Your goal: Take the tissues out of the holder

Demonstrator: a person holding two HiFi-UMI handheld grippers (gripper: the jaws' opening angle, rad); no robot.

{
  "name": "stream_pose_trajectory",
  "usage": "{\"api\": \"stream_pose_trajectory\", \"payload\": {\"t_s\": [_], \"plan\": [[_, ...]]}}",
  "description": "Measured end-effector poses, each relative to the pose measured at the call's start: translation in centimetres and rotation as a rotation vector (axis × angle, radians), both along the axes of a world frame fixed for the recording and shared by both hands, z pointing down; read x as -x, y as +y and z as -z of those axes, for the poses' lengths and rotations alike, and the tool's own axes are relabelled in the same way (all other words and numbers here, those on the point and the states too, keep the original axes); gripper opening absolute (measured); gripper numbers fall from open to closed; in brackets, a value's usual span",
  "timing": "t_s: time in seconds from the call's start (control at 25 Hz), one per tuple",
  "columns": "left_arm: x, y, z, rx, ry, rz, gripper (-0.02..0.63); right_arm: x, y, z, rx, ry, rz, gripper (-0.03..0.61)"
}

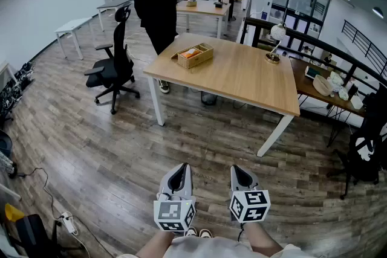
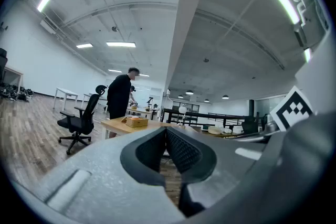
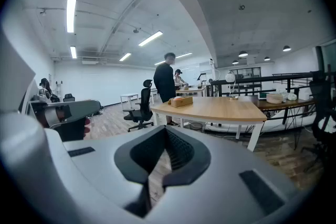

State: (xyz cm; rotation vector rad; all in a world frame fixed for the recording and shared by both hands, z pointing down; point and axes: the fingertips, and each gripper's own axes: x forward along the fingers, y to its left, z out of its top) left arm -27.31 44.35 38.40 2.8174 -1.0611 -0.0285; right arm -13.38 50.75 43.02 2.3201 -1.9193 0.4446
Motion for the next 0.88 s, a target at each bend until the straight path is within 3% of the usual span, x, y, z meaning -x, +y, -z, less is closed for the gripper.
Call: {"api": "stream_pose_trajectory", "payload": {"t_s": [0.88], "plan": [[1.3, -2.9, -1.0, 0.012, -0.009, -0.039, 0.011, 0.9, -2.6, -0.7, -0.019, -0.043, -0.078, 0.005]]}}
